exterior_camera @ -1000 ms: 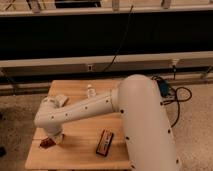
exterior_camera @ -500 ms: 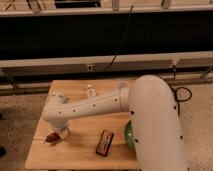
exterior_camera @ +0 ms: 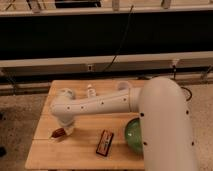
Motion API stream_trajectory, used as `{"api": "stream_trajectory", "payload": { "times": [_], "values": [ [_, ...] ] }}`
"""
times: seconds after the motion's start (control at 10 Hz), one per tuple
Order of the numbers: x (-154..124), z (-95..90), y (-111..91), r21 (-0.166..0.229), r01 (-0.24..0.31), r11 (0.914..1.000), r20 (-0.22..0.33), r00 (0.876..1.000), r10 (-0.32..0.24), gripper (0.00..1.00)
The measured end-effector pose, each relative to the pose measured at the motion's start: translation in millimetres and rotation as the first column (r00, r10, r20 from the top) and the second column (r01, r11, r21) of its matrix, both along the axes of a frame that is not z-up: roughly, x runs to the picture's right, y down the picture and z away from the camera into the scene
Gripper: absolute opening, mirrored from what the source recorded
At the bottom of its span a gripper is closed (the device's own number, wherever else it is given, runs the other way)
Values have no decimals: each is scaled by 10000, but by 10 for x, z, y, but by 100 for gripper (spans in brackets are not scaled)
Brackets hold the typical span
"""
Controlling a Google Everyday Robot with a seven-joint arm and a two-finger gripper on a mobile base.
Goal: Drag the pepper across the table
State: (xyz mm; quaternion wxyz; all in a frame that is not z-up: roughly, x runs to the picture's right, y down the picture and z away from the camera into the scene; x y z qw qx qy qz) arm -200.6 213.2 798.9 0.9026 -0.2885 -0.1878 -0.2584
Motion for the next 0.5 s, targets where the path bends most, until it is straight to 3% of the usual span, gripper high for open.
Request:
{"api": "stream_trajectory", "payload": {
  "times": [0.5],
  "values": [
    [374,24,-143,161,-572,9982,-131,9983,574,0]
  ]
}}
